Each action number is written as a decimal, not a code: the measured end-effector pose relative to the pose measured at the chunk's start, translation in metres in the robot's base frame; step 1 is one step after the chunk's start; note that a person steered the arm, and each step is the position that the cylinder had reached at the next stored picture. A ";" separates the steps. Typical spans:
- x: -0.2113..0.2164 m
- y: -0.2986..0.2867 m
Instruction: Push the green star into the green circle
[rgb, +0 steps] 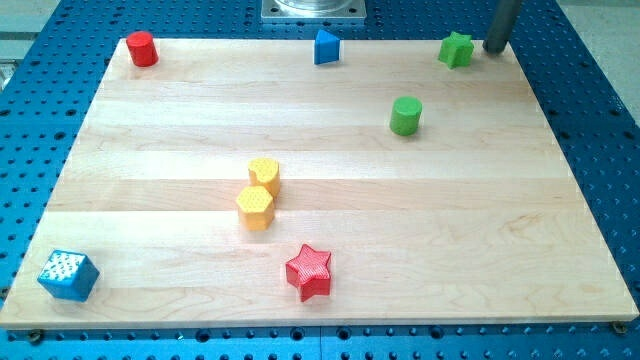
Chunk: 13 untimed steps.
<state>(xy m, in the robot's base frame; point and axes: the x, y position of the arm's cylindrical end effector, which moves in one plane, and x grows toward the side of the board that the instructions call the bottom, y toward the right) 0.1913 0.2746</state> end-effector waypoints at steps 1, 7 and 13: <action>0.001 -0.059; 0.071 -0.035; 0.126 -0.137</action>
